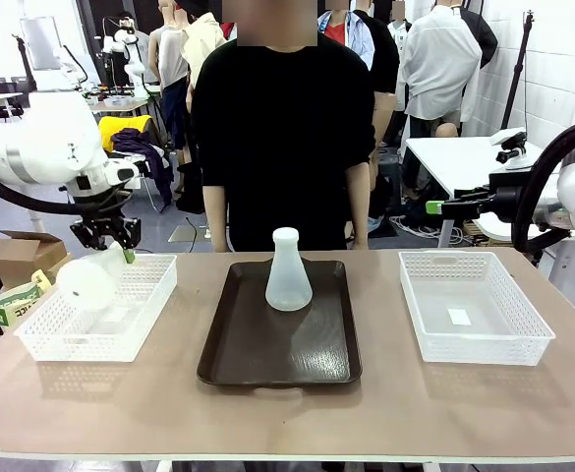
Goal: Prepare the laboratory tools.
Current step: Place the picked Big flask upright in the Handle tray as directed by the person.
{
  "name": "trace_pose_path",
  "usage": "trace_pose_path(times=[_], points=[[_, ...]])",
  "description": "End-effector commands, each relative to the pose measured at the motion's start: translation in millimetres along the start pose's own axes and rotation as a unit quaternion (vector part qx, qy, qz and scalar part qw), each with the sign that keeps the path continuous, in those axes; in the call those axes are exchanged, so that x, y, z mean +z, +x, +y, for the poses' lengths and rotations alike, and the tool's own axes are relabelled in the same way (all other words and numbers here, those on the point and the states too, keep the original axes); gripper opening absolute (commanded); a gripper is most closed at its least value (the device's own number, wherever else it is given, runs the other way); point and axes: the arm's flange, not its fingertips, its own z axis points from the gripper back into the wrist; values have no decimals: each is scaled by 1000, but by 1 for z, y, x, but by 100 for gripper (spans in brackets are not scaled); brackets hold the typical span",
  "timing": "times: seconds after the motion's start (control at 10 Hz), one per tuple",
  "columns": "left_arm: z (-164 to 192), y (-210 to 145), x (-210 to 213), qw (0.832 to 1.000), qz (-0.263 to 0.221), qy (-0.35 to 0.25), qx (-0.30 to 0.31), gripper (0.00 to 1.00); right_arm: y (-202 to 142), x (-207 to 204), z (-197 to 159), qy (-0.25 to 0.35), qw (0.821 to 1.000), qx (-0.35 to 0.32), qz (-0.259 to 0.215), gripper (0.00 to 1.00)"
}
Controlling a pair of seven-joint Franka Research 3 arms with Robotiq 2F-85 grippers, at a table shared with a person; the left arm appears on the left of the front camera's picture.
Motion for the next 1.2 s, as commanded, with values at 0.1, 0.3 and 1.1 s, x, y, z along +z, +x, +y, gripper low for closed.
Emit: trace_pose_path(times=[0.1,0.3,1.1], points=[[-6,-32,33,998,-27,-14,-47,0,0,0,0,2,1000,-3,6,100],[-3,-44,52,997,-64,-13,-51,0,0,0,0,2,1000,-3,6,100],[-3,-53,70,994,-75,-45,-64,0,0,0,0,2,1000,-3,6,100]])
